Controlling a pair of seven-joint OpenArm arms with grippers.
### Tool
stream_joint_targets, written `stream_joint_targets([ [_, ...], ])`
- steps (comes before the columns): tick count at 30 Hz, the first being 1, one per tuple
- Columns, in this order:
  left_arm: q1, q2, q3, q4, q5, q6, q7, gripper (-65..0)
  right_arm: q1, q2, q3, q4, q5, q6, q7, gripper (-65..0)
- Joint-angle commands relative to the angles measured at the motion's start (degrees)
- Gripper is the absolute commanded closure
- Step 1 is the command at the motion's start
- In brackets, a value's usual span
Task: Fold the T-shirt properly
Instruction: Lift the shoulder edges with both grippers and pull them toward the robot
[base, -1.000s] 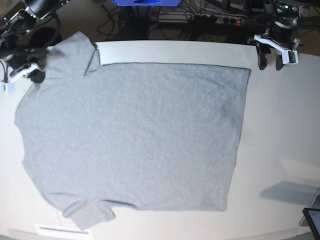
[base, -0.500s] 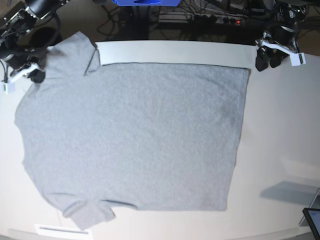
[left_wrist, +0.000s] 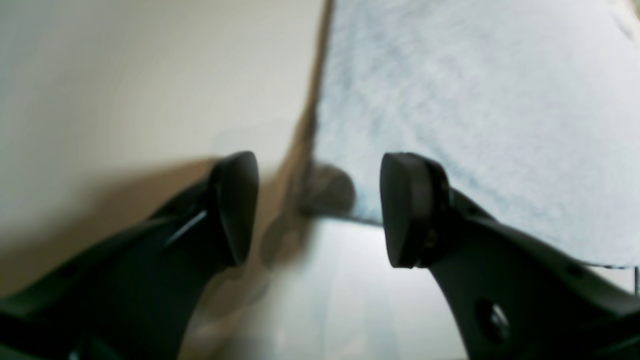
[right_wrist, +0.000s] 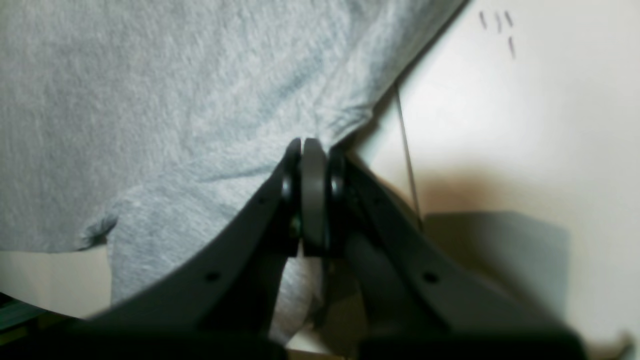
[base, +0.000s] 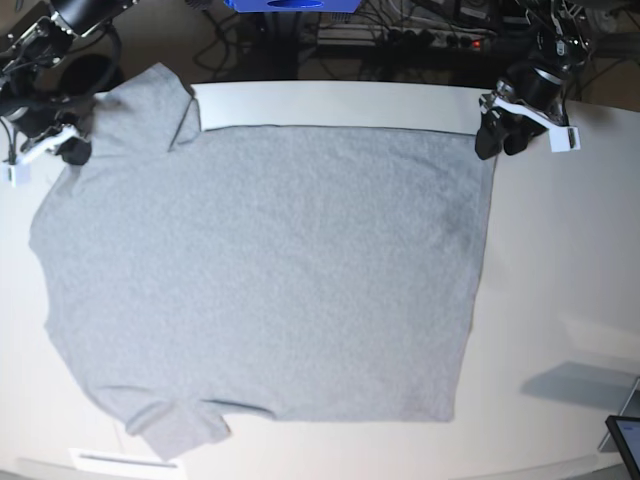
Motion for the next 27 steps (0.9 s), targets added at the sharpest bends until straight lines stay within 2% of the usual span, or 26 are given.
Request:
stream_joint_targets([
  [1,0.36,-0.27,-0.58,-0.8,0.18,1.46,1.47,-38.1,-0.58,0.08,-0.18,-0.05,-3.51,-0.32,-3.47,0.0],
  [5,-2.27,0.35,-0.58,-4.67,0.27,1.72,4.64,-38.1,-0.58,0.08,-0.18,-0.05,-3.51,-0.32,-3.47,0.0],
  [8,-2.8,0.44,-0.23,-4.94,0.27,1.63,4.72,-38.1,-0.58,0.08,-0.18,-0.05,-3.51,-0.32,-3.47,0.0],
  [15,-4.12,0.44,6.27,-5.2,0.27,1.72,4.72,-38.1,-0.58,0.08,-0.18,-0.05,-3.51,-0.32,-3.47,0.0],
  [20,-4.03,0.53,7.51,-5.2,0.27,1.81,4.64,-37.6,-0.58,0.08,-0.18,-0.05,-3.6,-0.32,-3.47,0.0],
  [22,-3.94,0.53,7.07,-5.2,0.27,1.81,4.64,-32.4,-0.58,0.08,-0.18,-0.05,-3.6,-0.32,-3.47,0.0],
  [27,-3.68,0.26,6.98,-5.29,0.27,1.81,4.64,-1.8,-0.58,0.08,-0.18,-0.05,-3.69,-0.32,-3.47,0.0],
])
